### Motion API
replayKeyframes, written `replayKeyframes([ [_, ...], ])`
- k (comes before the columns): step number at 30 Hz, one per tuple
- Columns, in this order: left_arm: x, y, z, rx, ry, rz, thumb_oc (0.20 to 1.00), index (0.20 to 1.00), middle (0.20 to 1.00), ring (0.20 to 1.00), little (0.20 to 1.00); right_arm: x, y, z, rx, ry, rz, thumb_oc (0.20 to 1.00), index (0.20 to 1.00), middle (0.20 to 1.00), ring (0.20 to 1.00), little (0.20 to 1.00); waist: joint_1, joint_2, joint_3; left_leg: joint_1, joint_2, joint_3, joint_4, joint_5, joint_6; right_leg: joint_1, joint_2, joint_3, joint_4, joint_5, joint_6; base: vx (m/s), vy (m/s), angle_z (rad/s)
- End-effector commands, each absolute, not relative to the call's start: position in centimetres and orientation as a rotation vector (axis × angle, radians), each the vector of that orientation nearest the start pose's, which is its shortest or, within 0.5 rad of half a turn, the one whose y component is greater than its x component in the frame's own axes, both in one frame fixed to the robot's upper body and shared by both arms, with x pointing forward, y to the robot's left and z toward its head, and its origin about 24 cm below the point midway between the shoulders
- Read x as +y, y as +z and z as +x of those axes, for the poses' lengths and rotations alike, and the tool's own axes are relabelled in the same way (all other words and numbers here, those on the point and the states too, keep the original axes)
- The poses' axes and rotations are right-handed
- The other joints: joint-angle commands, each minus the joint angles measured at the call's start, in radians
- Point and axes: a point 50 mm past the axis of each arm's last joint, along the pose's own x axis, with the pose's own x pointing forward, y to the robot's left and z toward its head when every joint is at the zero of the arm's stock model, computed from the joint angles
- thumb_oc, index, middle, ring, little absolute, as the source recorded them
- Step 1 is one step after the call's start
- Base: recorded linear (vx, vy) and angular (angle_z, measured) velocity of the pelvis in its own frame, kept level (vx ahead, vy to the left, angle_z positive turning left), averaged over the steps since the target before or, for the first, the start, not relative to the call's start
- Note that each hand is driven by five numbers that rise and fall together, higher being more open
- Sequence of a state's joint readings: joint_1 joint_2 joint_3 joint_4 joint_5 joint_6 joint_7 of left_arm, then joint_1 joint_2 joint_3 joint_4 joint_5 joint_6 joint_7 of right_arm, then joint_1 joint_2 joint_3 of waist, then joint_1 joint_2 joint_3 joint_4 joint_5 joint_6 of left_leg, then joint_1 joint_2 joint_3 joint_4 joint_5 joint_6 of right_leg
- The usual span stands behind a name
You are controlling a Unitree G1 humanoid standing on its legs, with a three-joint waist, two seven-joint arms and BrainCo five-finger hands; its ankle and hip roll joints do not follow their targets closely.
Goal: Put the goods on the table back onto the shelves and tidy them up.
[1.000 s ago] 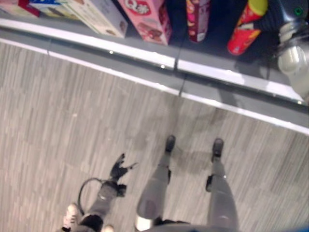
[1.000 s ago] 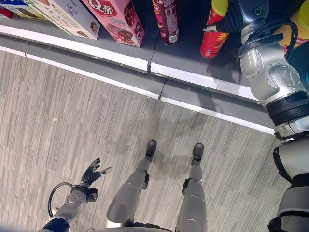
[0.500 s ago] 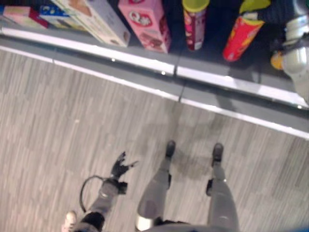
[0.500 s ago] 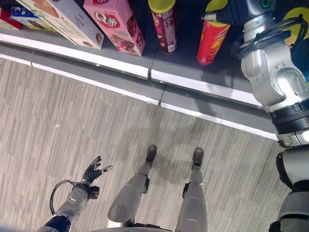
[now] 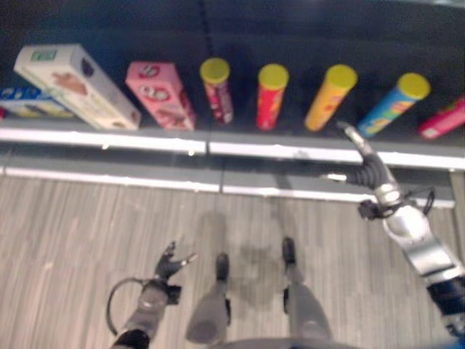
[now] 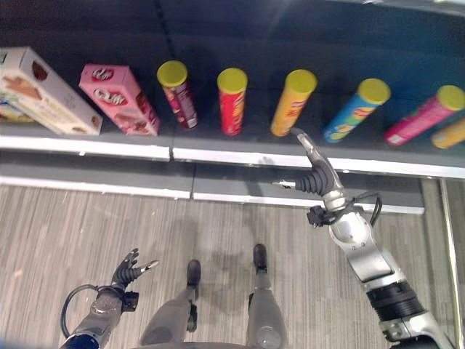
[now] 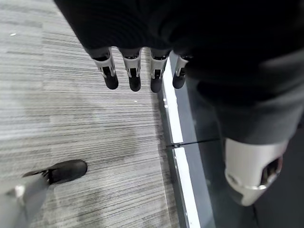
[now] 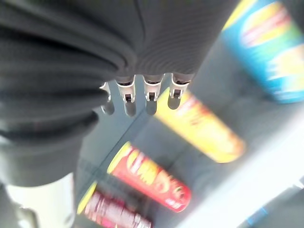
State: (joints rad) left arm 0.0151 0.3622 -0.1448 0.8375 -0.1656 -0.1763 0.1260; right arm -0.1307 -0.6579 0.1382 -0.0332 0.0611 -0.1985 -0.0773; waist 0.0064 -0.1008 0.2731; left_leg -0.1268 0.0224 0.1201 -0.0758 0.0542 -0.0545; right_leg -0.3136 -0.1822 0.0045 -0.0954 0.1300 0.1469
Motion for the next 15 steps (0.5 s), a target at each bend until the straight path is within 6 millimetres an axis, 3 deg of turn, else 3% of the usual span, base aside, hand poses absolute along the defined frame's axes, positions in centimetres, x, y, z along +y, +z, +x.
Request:
replayKeyframes([
  [1,28.6,-10.0,15.8,0.7,0.293,0.314,1.0,1.0,1.0,1.0,1.0,-22.6,13.0,26.2,-0.38,0.124,-0.454,1.0,1.0,1.0,1.0,1.0,-0.007,0.031,-0.065,-0.001,0.066,0.021,-0.011,-0.06,-0.027,0.144,-0.065,-0.219,0.011,0.03,0.092,0.02,-0.091,-1.06],
  [5,29.1,-10.5,14.7,0.745,0.312,0.312,1.0,1.0,1.0,1.0,1.0,-23.8,12.3,25.3,-0.341,0.082,-0.457,1.0,1.0,1.0,1.0,1.0,-0.01,0.013,-0.097,0.05,0.084,0.075,-0.011,-0.072,-0.037,0.17,-0.075,-0.249,0.015,0.043,0.094,0.07,-0.141,-0.85],
  [7,29.0,-10.7,14.8,0.754,0.309,0.312,1.0,1.0,1.0,1.0,1.0,-25.0,12.5,24.5,-0.337,0.034,-0.483,1.0,1.0,1.0,1.0,1.0,-0.039,0.004,-0.126,0.104,0.112,0.111,-0.011,-0.074,-0.058,0.196,-0.069,-0.251,0.036,0.019,0.088,0.1,-0.237,-0.73],
  [9,28.9,-10.7,14.7,0.757,0.309,0.306,1.0,1.0,1.0,1.0,1.0,-25.3,12.7,24.2,-0.342,0.018,-0.485,1.0,1.0,1.0,1.0,1.0,-0.041,0.006,-0.128,0.123,0.124,0.121,-0.011,-0.073,-0.064,0.207,-0.061,-0.25,0.041,-0.001,0.082,0.05,-0.163,-0.33],
  [11,28.2,-11.1,14.4,0.767,0.291,0.287,1.0,1.0,1.0,1.0,1.0,-26.6,13.3,23.4,-0.358,-0.051,-0.517,1.0,1.0,1.0,1.0,1.0,-0.076,0.013,-0.153,0.189,0.194,0.175,-0.006,-0.059,-0.1,0.247,-0.008,-0.235,0.054,-0.072,0.057,0.1,-0.307,-0.42],
  [12,28.2,-11.1,14.4,0.766,0.291,0.288,1.0,1.0,1.0,1.0,1.0,-26.7,13.3,23.4,-0.358,-0.051,-0.517,1.0,1.0,1.0,1.0,1.0,-0.075,0.013,-0.154,0.187,0.193,0.175,-0.007,-0.057,-0.1,0.245,-0.008,-0.235,0.053,-0.071,0.056,0.11,-0.436,-0.5],
  [13,27.6,-11.2,14.5,0.763,0.274,0.276,1.0,1.0,1.0,1.0,1.0,-27.6,13.7,22.7,-0.37,-0.112,-0.532,1.0,1.0,1.0,1.0,1.0,-0.104,0.024,-0.162,0.21,0.253,0.207,0.038,-0.011,-0.128,0.267,0.046,-0.21,0.058,-0.108,0.033,0.04,-0.236,-0.38],
  [14,27.6,-11.2,14.5,0.763,0.273,0.276,1.0,1.0,1.0,1.0,1.0,-27.6,13.7,22.7,-0.37,-0.112,-0.532,1.0,1.0,1.0,1.0,1.0,-0.103,0.024,-0.164,0.207,0.254,0.208,0.038,-0.008,-0.128,0.264,0.047,-0.209,0.057,-0.106,0.032,0.09,-0.431,-0.35],
  [15,27.4,-11.3,14.5,0.76,0.26,0.268,1.0,1.0,1.0,1.0,1.0,-28.3,14.1,22.0,-0.388,-0.157,-0.542,1.0,1.0,1.0,1.0,1.0,-0.119,0.028,-0.162,0.209,0.299,0.217,0.131,0.047,-0.136,0.292,0.092,-0.184,0.052,-0.128,0.005,0.04,-0.204,-0.33],
])
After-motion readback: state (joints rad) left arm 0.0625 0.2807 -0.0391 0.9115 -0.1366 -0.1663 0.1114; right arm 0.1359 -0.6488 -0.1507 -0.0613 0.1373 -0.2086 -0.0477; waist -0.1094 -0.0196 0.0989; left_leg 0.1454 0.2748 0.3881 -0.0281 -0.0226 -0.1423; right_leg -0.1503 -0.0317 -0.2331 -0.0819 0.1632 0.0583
